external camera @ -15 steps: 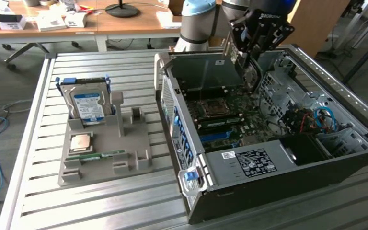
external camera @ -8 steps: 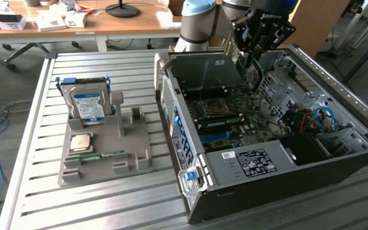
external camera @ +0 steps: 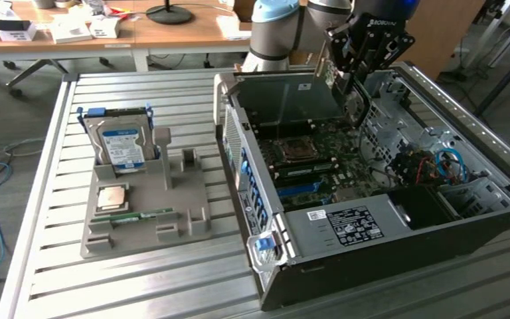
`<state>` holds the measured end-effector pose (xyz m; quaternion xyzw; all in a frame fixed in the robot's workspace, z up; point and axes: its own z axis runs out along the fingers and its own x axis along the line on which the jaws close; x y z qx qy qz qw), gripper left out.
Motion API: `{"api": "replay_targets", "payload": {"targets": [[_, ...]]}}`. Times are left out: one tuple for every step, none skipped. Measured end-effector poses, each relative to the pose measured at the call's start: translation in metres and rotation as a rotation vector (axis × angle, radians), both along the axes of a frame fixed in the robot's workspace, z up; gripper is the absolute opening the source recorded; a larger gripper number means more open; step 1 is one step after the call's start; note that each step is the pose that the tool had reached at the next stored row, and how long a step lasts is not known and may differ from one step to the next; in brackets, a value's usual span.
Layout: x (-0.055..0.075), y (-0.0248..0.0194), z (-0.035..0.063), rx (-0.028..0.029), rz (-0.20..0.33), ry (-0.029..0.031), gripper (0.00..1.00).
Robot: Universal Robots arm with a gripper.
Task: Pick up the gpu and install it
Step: 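Pick up the gpu and move the gpu toward the slot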
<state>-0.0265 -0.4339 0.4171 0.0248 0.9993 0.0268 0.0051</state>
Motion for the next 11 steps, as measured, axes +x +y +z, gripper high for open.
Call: {"api": "replay_targets", "payload": {"targets": [[0.0012,0.0,-0.0001,0.0,0.002,0.0,0.26],[0.0022,0.0,-0.0001,0.0,0.004,0.0,0.26],[0.0029,0.0,-0.0001,-0.0001,0.006,0.0,0.26],[0.0033,0.0,-0.0001,-0.0002,0.009,0.0,0.26],[0.0034,0.0,-0.0002,-0.0001,0.011,0.0,0.26],[0.0034,0.0,-0.0002,0.0,0.011,-0.0001,0.26],[0.0034,0.0,-0.0002,-0.0001,0.011,-0.0001,0.26],[0.0034,0.0,-0.0002,-0.0001,0.011,0.0,0.26],[0.0034,0.0,-0.0002,-0.0001,0.011,0.0,0.26],[0.0034,0.0,-0.0002,0.0,0.011,0.0,0.26],[0.0034,0.0,-0.0002,0.0,0.012,0.0,0.26]]}}
